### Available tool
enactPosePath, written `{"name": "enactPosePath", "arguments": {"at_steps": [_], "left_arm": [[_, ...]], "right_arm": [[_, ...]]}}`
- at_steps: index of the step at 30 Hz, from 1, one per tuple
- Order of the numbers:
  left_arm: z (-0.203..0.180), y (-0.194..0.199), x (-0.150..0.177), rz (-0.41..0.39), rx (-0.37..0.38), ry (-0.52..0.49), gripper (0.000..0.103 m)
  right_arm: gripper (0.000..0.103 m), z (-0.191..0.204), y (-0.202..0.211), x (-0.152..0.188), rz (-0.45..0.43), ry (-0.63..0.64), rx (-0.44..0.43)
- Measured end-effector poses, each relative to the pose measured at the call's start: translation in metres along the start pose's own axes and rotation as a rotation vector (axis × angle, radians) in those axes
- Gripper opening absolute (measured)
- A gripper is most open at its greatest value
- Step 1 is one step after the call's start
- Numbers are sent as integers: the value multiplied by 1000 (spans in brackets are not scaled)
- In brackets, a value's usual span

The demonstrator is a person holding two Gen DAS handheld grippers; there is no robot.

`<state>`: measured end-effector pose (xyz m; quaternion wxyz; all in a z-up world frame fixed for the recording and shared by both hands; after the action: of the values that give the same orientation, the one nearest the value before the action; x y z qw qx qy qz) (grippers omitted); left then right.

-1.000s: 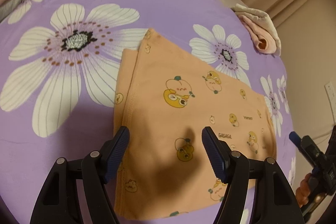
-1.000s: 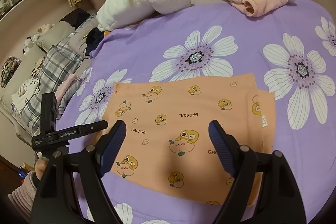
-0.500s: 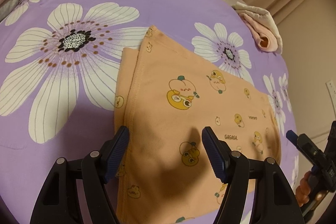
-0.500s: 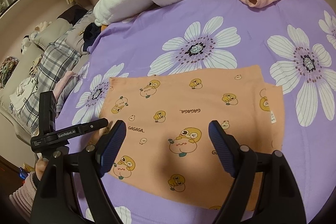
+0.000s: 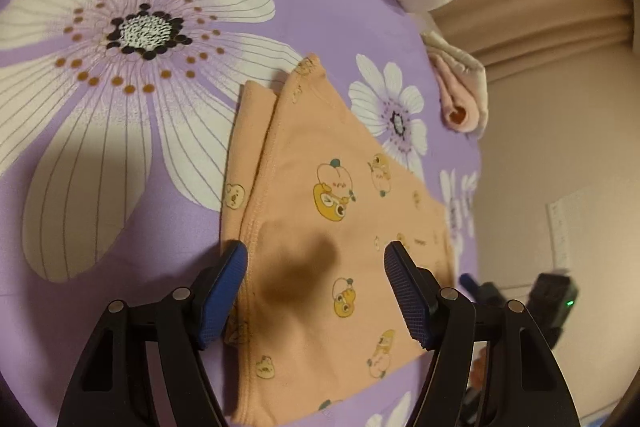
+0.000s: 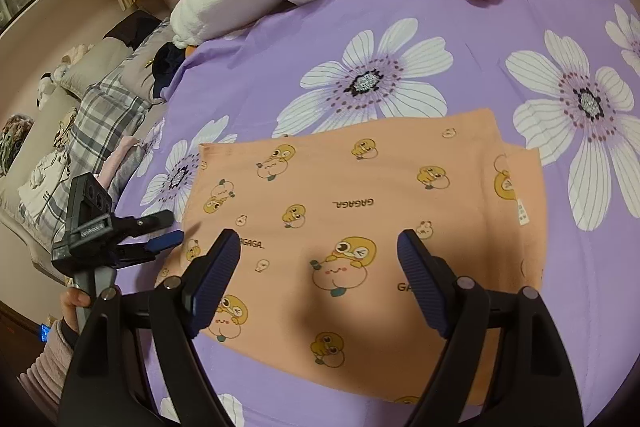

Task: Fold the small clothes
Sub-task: 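Lower both open grippers to the side edge of the folded orange shirt, then close the left gripper on the shirt's side edge while the right gripper grasps it too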

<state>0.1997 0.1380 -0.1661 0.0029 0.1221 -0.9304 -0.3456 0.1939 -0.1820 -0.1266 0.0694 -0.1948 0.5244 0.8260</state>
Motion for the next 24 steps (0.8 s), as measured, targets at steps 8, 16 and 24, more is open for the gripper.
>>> {"name": "enactPosePath", "arguments": {"at_steps": [8, 16, 24], "left_arm": [[14, 8, -12, -20, -10, 57, 70], [-10, -26, -14, 105, 50, -36, 70], [-22, -30, -12, 61, -30, -44, 26]], "right_arm": [[82, -5, -4, -1, 10, -2, 2], [82, -7, -17, 0, 27, -30, -24], [80, 5, -27, -6, 35, 25, 10]]}}
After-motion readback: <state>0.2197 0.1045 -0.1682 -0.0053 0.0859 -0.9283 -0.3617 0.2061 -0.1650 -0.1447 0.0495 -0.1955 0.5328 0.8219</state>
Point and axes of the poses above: each gripper's, at about its wrist camera, not at the fingertips, and y roughly against the way its jaws point, z to its left, x to its underside, the point moved 5 cm from there along -y, roughly the way its jaws point, and after that the axes turned 14 degrees about z, right-handed, at the moved point
